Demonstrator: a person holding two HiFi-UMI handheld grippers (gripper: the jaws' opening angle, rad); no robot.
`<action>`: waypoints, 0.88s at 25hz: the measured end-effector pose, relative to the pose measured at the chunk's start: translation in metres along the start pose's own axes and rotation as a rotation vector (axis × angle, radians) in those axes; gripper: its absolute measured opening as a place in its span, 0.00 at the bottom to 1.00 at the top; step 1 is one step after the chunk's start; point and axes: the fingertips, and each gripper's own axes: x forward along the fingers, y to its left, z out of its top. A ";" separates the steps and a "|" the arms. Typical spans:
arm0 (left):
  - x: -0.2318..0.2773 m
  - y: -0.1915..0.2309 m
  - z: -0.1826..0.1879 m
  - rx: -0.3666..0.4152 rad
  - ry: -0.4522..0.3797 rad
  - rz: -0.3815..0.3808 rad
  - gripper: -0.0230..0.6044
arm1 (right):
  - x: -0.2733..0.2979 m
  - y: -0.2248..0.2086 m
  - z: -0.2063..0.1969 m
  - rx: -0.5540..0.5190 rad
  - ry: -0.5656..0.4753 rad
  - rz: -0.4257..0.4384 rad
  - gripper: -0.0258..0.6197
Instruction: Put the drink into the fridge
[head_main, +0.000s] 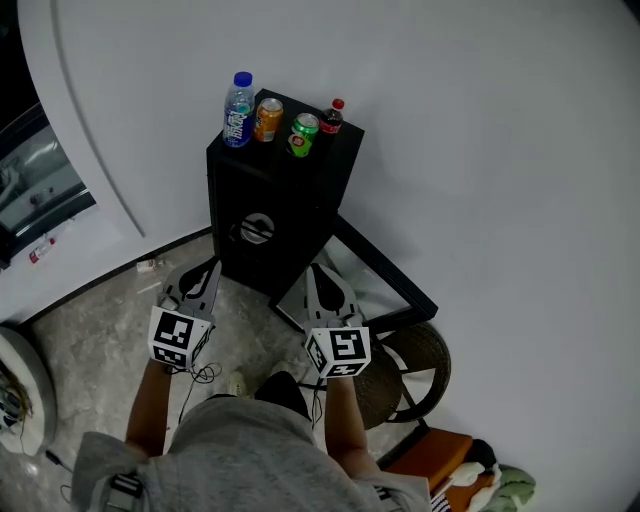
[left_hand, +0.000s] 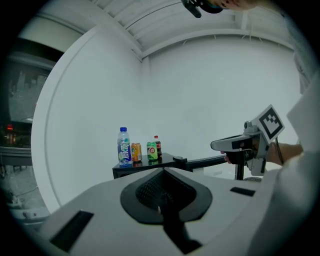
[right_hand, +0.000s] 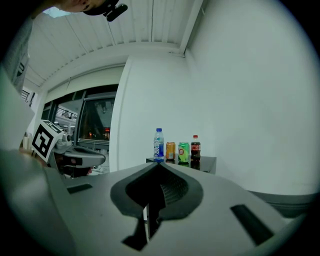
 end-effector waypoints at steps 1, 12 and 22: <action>0.006 0.003 -0.001 -0.003 0.005 0.001 0.04 | 0.007 -0.003 0.002 0.001 -0.007 0.002 0.08; 0.084 0.042 0.011 -0.003 0.001 0.072 0.04 | 0.099 -0.058 0.025 -0.010 -0.046 0.065 0.08; 0.143 0.069 0.019 -0.024 -0.004 0.156 0.04 | 0.188 -0.101 0.034 0.007 -0.004 0.121 0.08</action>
